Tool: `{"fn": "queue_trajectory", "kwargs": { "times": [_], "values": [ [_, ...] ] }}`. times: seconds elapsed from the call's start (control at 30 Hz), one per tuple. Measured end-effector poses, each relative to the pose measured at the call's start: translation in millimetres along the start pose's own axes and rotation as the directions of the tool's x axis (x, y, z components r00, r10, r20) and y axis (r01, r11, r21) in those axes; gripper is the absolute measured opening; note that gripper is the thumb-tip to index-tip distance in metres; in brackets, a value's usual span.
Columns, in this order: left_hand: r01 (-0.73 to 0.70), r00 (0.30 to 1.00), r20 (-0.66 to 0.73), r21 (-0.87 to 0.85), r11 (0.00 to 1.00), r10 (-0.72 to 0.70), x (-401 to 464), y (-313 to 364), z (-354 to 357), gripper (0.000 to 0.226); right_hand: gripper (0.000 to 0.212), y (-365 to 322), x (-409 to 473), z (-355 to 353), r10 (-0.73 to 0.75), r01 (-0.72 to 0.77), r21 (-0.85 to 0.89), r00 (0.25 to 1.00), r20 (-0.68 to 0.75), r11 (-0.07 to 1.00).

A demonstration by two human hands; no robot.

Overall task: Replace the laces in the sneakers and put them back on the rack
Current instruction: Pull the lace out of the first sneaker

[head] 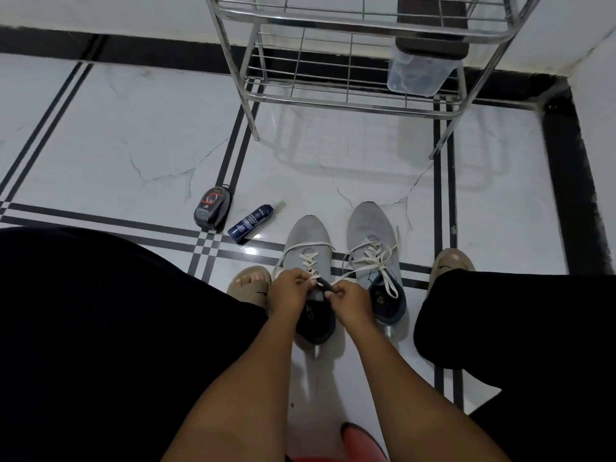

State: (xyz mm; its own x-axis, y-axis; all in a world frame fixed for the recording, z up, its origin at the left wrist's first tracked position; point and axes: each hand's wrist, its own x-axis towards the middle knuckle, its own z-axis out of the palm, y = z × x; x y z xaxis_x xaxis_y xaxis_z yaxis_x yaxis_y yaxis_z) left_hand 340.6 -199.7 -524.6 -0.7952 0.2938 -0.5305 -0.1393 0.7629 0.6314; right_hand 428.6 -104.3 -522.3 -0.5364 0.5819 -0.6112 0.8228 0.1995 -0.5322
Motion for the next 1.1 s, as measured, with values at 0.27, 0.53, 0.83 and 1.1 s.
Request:
{"fn": "queue_trajectory", "kwargs": {
  "times": [0.27, 0.53, 0.83, 1.1],
  "values": [
    [0.387, 0.907, 0.25, -0.177, 0.905, -0.338, 11, 11, -10, 0.014, 0.015, -1, 0, -2, -0.031, 0.03, -0.138, 0.999, -0.006, 0.99],
    [-0.013, 0.989, -0.146, 0.134, 0.991, 0.033, -19, -13, 6, 0.041, 0.015, 0, -2, -4, -0.029, 0.031, -0.122, 0.999, 0.022, 0.992],
    [-0.199, 0.959, -0.15, 0.255, 0.946, 0.241, -25, -11, 7, 0.025, 0.013, 1, -3, -6, -0.024, 0.025, -0.013, 0.998, 0.057, 1.0],
    [-0.171, 0.985, 0.07, 0.286, 0.943, 0.158, -3, -16, 4, 0.029, 0.012, 3, 0, -6, -0.008, 0.007, 0.008, 0.998, 0.058, 1.0]
  ]
}}
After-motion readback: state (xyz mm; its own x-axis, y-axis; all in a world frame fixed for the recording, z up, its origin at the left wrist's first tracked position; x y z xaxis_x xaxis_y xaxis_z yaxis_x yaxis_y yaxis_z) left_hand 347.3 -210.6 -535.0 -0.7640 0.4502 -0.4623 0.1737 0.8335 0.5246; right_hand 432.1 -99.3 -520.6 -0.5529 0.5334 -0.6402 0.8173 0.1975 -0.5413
